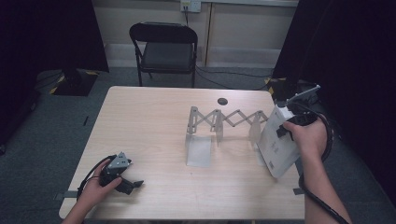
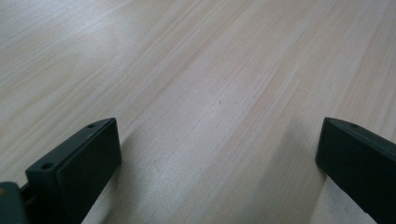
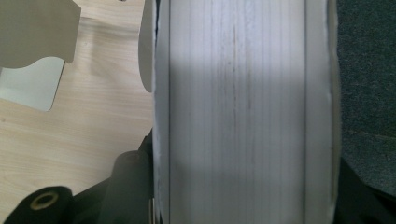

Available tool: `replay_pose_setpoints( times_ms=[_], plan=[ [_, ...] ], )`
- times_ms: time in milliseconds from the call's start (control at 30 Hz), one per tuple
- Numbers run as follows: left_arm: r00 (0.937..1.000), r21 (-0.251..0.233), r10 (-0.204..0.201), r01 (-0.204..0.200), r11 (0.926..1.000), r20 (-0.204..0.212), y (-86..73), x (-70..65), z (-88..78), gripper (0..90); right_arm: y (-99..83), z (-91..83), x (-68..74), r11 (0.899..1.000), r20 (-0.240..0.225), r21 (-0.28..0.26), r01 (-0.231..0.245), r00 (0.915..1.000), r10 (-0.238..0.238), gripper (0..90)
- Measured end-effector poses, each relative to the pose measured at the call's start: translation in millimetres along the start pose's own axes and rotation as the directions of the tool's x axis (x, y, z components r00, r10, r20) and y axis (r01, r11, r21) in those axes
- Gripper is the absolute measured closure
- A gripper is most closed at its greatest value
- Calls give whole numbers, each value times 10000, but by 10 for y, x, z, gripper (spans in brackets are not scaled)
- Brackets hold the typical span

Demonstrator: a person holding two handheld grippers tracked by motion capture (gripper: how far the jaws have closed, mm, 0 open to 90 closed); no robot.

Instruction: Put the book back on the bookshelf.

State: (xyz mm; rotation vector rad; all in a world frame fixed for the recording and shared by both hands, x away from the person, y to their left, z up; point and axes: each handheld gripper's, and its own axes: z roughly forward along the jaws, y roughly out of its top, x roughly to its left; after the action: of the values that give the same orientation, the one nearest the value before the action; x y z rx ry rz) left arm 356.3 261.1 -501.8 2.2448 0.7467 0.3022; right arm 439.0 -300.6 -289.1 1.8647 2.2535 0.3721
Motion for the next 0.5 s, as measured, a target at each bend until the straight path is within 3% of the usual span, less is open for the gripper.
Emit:
replay_pose_setpoints(
  times_ms=[500],
  plan=[
    [10000,0,33,-33,10000,31,-8,-6,-6,0,66,74,25,10000,92,63,-48,9999,47,529]
  ],
)
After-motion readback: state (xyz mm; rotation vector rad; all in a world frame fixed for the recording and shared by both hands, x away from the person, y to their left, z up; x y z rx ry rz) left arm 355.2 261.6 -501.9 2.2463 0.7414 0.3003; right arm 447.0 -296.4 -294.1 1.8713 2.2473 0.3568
